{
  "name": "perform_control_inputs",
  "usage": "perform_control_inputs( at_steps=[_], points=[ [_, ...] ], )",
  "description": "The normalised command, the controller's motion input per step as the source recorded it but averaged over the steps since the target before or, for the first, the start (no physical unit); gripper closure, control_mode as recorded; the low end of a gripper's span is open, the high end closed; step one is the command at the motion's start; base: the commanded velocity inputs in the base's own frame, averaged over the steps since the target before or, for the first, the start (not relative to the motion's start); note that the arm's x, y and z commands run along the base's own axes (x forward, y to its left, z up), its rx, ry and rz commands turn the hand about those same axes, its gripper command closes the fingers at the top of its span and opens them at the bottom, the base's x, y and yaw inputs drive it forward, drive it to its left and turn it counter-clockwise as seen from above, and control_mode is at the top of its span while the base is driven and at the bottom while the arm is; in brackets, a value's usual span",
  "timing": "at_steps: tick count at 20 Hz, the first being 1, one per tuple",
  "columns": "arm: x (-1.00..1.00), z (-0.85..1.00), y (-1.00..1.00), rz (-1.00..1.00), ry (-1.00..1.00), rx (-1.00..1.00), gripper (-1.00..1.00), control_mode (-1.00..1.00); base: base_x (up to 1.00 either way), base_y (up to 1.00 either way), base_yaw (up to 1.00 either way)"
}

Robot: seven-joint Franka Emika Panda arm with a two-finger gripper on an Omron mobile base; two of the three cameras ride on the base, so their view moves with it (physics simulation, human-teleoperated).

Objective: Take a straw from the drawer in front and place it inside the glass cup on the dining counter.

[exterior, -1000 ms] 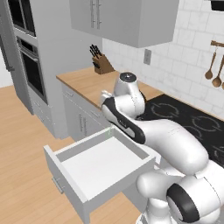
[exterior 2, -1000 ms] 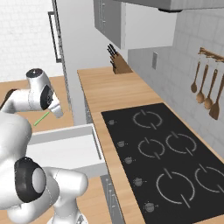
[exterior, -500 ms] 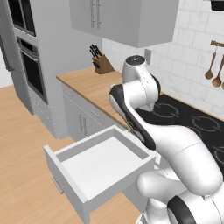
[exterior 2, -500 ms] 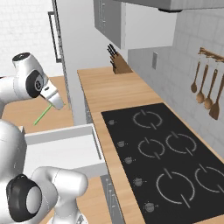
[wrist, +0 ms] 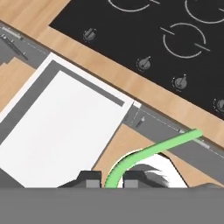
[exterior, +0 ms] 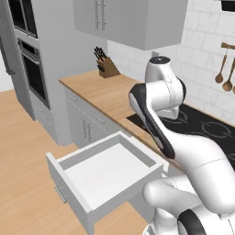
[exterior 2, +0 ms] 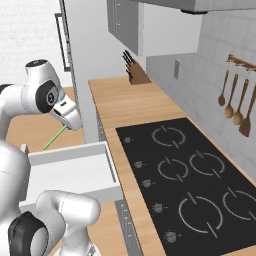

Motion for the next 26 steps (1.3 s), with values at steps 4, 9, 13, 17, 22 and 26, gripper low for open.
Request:
perform_control_inputs(
  at_steps=[4,9,13,17,22,26],
  points=[
    [-0.09,0.0,-0.04,0.0,0.05,0.0,1.0,1.0,-0.29,0.0,0.0],
    [0.0,0.0,0.0,0.0,0.0,0.0,1.0,1.0,-0.99,0.19,0.11],
    [0.0,0.0,0.0,0.0,0.0,0.0,1.0,1.0,-0.37,0.51,0.88],
    [0.0,0.0,0.0,0.0,0.0,0.0,1.0,1.0,-0.16,0.48,0.97],
    [0.0,0.0,0.0,0.0,0.0,0.0,1.0,1.0,0.0,0.47,0.88],
    [0.0,0.0,0.0,0.0,0.0,0.0,1.0,1.0,0.41,0.38,0.43]
  ],
)
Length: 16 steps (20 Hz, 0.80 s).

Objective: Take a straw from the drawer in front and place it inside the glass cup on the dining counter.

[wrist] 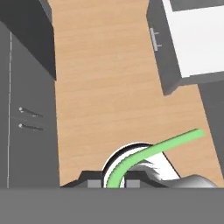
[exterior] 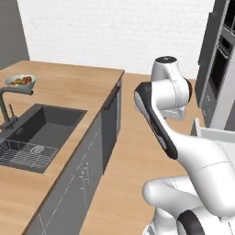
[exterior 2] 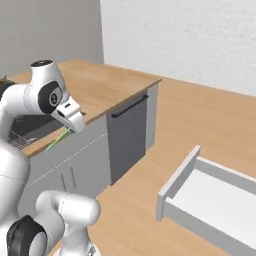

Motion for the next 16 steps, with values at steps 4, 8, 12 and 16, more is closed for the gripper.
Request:
perform_control_inputs(
  at_steps=[4,8,12,16],
  points=[
    [0.0,0.0,0.0,0.0,0.0,0.0,1.0,1.0,0.99,0.27,-0.02],
    [0.0,0.0,0.0,0.0,0.0,0.0,1.0,1.0,1.0,0.33,-0.22],
    [0.0,0.0,0.0,0.0,0.0,0.0,1.0,1.0,1.0,0.08,-0.29],
    [0.0,0.0,0.0,0.0,0.0,0.0,1.0,1.0,1.0,-0.01,-0.3]
  ],
)
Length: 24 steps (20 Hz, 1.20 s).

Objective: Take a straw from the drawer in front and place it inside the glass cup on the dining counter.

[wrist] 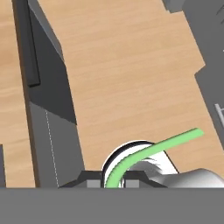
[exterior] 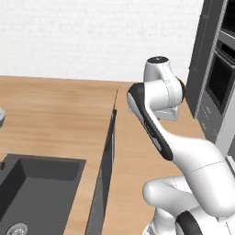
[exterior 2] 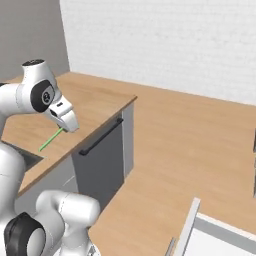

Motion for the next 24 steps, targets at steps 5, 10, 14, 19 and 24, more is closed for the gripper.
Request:
perform_control_inputs(
  at_steps=[5,10,14,19,24],
  points=[
    [0.0,0.0,0.0,0.0,0.0,0.0,1.0,1.0,1.0,-0.14,-0.28],
    [0.0,0.0,0.0,0.0,0.0,0.0,1.0,1.0,1.0,-0.16,-0.2],
    [0.0,0.0,0.0,0.0,0.0,0.0,1.0,1.0,1.0,-0.15,-0.13],
    [0.0,0.0,0.0,0.0,0.0,0.0,1.0,1.0,1.0,-0.14,-0.05],
    [0.0,0.0,0.0,0.0,0.0,0.0,1.0,1.0,1.0,-0.23,0.0]
  ],
)
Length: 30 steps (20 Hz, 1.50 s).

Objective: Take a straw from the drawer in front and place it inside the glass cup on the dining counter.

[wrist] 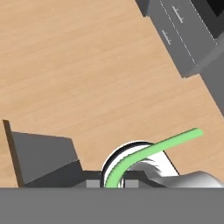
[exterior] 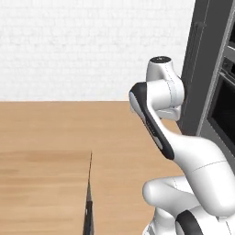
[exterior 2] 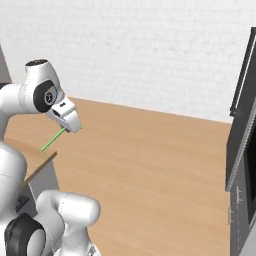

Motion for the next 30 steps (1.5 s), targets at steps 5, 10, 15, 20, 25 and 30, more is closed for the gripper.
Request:
perform_control_inputs(
  at_steps=[5,10,15,20,25,30],
  points=[
    [0.0,0.0,0.0,0.0,0.0,0.0,1.0,1.0,1.0,-0.31,0.1],
    [0.0,0.0,0.0,0.0,0.0,0.0,1.0,1.0,1.0,-0.24,0.49],
    [0.0,0.0,0.0,0.0,0.0,0.0,1.0,1.0,1.0,-0.22,0.62],
    [0.0,0.0,0.0,0.0,0.0,0.0,1.0,1.0,1.0,-0.26,0.66],
    [0.0,0.0,0.0,0.0,0.0,0.0,1.0,1.0,1.0,-0.28,0.66],
    [0.0,0.0,0.0,0.0,0.0,0.0,1.0,1.0,1.0,-0.32,0.65]
  ],
)
